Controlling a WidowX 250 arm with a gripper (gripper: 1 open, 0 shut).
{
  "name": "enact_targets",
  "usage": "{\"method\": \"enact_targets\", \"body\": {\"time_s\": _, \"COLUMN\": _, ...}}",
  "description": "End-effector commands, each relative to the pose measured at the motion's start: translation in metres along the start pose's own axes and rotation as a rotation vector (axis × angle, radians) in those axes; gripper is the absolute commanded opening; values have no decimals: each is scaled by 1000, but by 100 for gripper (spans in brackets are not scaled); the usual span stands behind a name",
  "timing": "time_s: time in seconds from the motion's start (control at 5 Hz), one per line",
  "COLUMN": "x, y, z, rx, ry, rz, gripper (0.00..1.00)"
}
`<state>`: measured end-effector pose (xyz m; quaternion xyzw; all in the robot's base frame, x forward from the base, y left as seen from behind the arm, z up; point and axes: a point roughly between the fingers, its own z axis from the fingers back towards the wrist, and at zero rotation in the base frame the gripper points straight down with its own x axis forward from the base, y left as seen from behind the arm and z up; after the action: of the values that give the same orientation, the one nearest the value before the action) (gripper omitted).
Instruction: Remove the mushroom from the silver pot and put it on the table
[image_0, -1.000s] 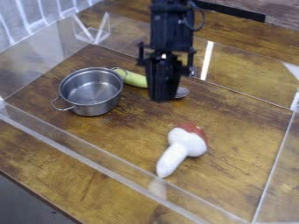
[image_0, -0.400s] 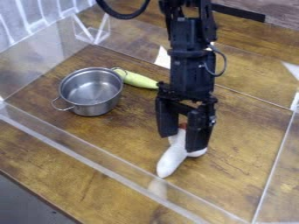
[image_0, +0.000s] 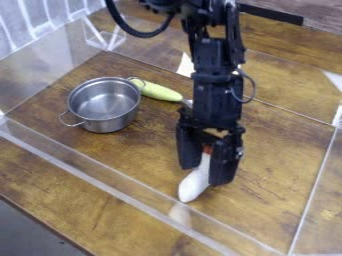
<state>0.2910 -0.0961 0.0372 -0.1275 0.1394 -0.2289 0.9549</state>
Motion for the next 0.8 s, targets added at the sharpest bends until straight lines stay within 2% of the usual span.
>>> {"method": "enact_targets", "body": {"time_s": 0.0, "x": 0, "y": 0, "z": 6, "rx": 13, "ry": -24, "rz": -17, "gripper": 100}}
{"method": "enact_targets", "body": {"time_s": 0.2, "x": 2, "y": 2, "z": 7, "rx": 15, "ry": -23, "rz": -13, "gripper": 0}}
{"method": "enact_targets", "body": {"time_s": 0.4, "x": 2, "y": 3, "z": 10, "rx": 19, "ry": -21, "rz": -8, "gripper": 0}}
{"method": "enact_targets", "body": {"time_s": 0.6, "x": 3, "y": -2, "z": 24, "rx": 44, "ry": -13, "rz": -9, "gripper": 0}}
